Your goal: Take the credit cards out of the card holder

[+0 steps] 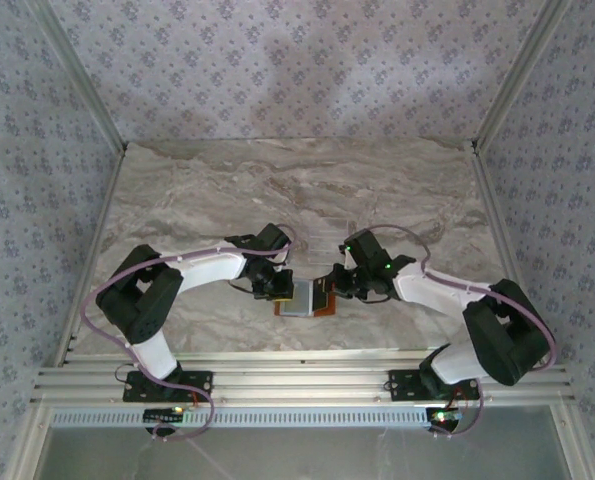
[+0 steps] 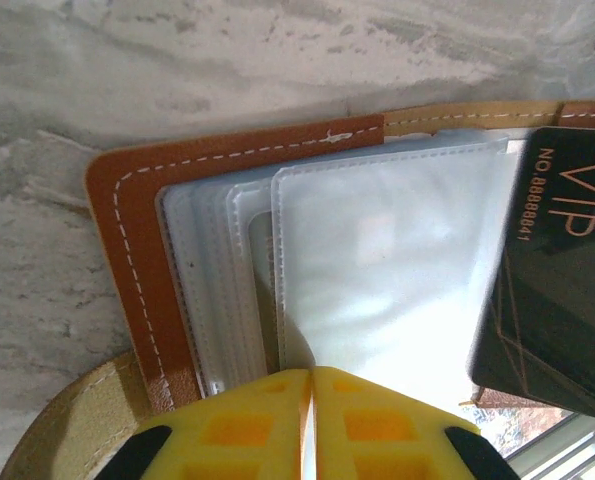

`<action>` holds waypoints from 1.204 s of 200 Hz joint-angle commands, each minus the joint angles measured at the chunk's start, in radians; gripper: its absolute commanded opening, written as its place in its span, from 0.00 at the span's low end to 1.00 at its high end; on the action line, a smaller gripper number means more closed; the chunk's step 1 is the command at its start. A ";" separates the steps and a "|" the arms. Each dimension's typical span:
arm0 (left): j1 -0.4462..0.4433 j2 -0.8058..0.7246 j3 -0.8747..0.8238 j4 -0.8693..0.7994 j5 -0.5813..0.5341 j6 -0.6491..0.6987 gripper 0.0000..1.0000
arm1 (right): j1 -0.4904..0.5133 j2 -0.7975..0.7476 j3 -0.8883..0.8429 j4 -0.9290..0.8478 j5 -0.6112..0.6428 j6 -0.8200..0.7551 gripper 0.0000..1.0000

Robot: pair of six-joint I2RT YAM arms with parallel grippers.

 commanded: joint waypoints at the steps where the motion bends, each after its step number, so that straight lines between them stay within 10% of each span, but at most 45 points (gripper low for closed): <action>1: -0.009 -0.005 -0.005 -0.094 -0.029 0.001 0.13 | -0.006 -0.040 0.046 -0.130 0.034 -0.112 0.02; 126: -0.009 -0.093 0.051 -0.154 -0.053 0.003 0.20 | -0.011 -0.028 0.329 -0.527 0.082 -0.837 0.03; 241: -0.006 -0.110 0.043 -0.204 -0.129 0.027 0.19 | -0.039 0.295 0.802 -0.855 0.270 -1.468 0.00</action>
